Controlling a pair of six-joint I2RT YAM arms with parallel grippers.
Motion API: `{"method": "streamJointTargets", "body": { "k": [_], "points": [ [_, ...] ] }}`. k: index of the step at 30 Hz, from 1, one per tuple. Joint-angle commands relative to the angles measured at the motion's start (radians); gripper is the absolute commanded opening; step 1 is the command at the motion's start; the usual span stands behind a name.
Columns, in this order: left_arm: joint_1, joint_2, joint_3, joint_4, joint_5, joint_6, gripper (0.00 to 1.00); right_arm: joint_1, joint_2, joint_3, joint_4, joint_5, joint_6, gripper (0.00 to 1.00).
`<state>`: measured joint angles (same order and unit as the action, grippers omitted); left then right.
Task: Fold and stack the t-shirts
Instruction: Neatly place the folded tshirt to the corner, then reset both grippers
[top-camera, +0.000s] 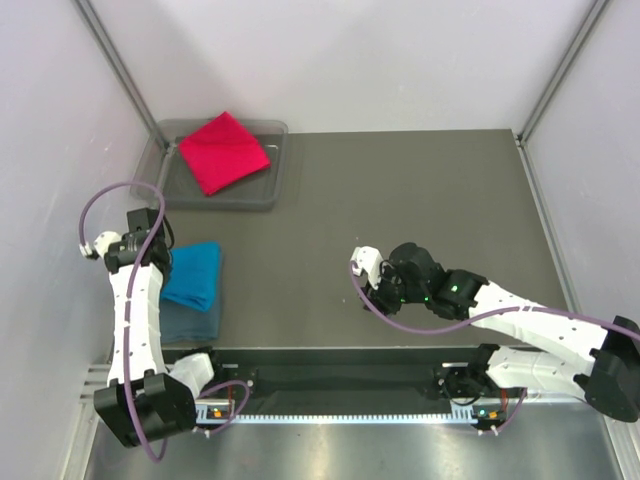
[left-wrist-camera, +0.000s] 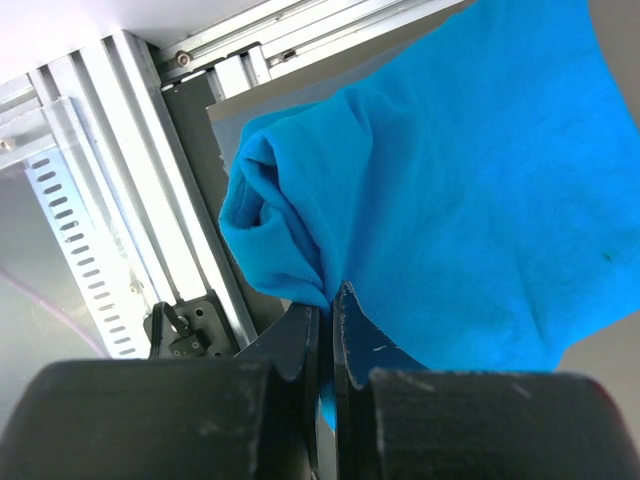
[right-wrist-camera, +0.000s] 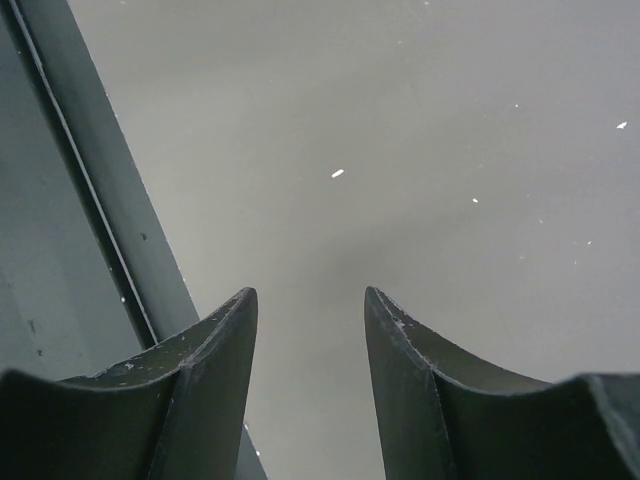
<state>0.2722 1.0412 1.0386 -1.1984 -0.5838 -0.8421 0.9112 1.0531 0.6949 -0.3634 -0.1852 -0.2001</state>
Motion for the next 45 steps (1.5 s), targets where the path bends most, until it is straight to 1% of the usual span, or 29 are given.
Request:
{"method": "streamJointTargets", "body": {
  "k": [1, 9, 11, 12, 13, 14, 16, 17, 18, 21, 24, 26, 27, 28, 29, 30, 31, 32, 33, 34, 35, 37, 38, 39, 40, 41, 42, 43, 45],
  "points": [
    [0.009, -0.030, -0.005, -0.036, -0.039, 0.012, 0.02, -0.012, -0.024, 0.005, 0.026, -0.005, -0.004, 0.48],
    [0.021, 0.006, 0.001, -0.053, -0.053, -0.006, 0.05, -0.011, -0.031, 0.000, 0.029, -0.002, -0.002, 0.48],
    [0.027, 0.014, 0.006, -0.055, -0.059, -0.006, 0.13, -0.011, -0.033, 0.000, 0.027, -0.005, -0.002, 0.48],
    [0.027, 0.016, 0.014, -0.056, -0.063, -0.008, 0.21, -0.009, -0.033, 0.000, 0.027, -0.003, -0.002, 0.48],
    [0.028, 0.020, 0.020, -0.056, -0.065, -0.008, 0.42, -0.011, -0.034, 0.000, 0.026, -0.005, -0.004, 0.48],
    [0.028, 0.026, 0.026, -0.061, -0.070, -0.006, 0.55, -0.011, -0.036, 0.000, 0.026, -0.003, -0.005, 0.48],
    [0.027, 0.028, 0.052, -0.066, -0.067, -0.018, 0.77, -0.011, -0.036, 0.002, 0.024, -0.003, -0.007, 0.48],
    [0.027, 0.025, 0.061, -0.069, -0.057, -0.023, 0.96, -0.011, -0.038, 0.002, 0.023, -0.003, -0.009, 0.48],
    [0.027, 0.023, 0.081, -0.069, -0.030, -0.028, 0.98, -0.011, -0.041, 0.003, 0.023, -0.002, -0.007, 0.49],
    [0.027, 0.014, 0.109, -0.046, 0.038, -0.025, 0.98, -0.011, -0.038, 0.005, 0.023, -0.006, 0.007, 0.49],
    [0.025, 0.006, 0.107, -0.001, 0.175, -0.025, 0.98, -0.011, -0.047, -0.003, 0.047, -0.017, 0.063, 0.49],
    [0.019, -0.001, 0.089, 0.038, 0.319, -0.028, 0.98, -0.011, -0.070, -0.029, 0.095, -0.022, 0.152, 0.49],
    [-0.004, -0.007, 0.062, 0.060, 0.366, -0.038, 0.99, -0.011, -0.080, -0.044, 0.140, -0.022, 0.189, 0.50],
    [-0.027, -0.032, 0.046, 0.130, 0.456, -0.041, 0.98, -0.011, -0.093, -0.061, 0.165, -0.017, 0.288, 0.50],
    [-0.056, -0.050, 0.029, 0.166, 0.476, -0.051, 0.99, -0.012, -0.119, -0.099, 0.191, -0.005, 0.335, 0.51],
    [-0.136, -0.067, 0.002, 0.198, 0.492, -0.075, 0.98, -0.012, -0.136, -0.122, 0.246, 0.009, 0.385, 0.52],
    [-0.180, -0.107, -0.017, 0.302, 0.515, -0.078, 0.99, -0.011, -0.154, -0.147, 0.274, 0.024, 0.495, 0.54],
    [-0.268, -0.125, -0.058, 0.351, 0.551, -0.083, 0.99, -0.012, -0.195, -0.205, 0.308, 0.061, 0.552, 0.66],
    [-0.318, -0.145, -0.081, 0.405, 0.576, -0.090, 0.98, -0.012, -0.221, -0.237, 0.337, 0.078, 0.614, 0.97],
    [-0.355, -0.177, -0.110, 0.454, 0.617, -0.094, 0.99, -0.012, -0.249, -0.270, 0.393, 0.099, 0.724, 1.00],
    [-0.387, -0.194, -0.188, 0.576, 0.709, -0.098, 0.99, -0.014, -0.307, -0.334, 0.409, 0.142, 0.773, 1.00],
    [-0.462, -0.263, -0.289, 0.708, 0.800, -0.149, 0.99, -0.018, -0.402, -0.392, 0.435, 0.179, 0.896, 1.00],
    [-0.505, -0.291, -0.401, 0.861, 0.876, -0.175, 0.99, -0.018, -0.436, -0.444, 0.434, 0.232, 0.936, 1.00],
    [-0.522, -0.321, -0.457, 0.928, 0.906, -0.219, 0.98, -0.020, -0.471, -0.469, 0.426, 0.265, 0.982, 1.00],
    [-0.534, -0.389, -0.509, 0.997, 0.935, -0.241, 0.99, -0.020, -0.542, -0.494, 0.408, 0.300, 1.098, 1.00],
    [-0.544, -0.426, -0.597, 1.043, 0.956, -0.262, 0.99, -0.018, -0.577, -0.543, 0.371, 0.347, 1.149, 1.00],
    [-0.550, -0.463, -0.638, 1.124, 0.996, -0.306, 0.98, -0.020, -0.615, -0.566, 0.366, 0.361, 1.236, 1.00],
    [-0.551, -0.540, -0.676, 1.155, 1.010, -0.333, 0.98, -0.020, -0.690, -0.587, 0.335, 0.374, 1.269, 1.00],
    [-0.551, -0.621, -0.774, 1.236, 1.039, -0.426, 0.98, -0.020, -0.773, -0.650, 0.288, 0.404, 1.330, 1.00]
  ]
}}
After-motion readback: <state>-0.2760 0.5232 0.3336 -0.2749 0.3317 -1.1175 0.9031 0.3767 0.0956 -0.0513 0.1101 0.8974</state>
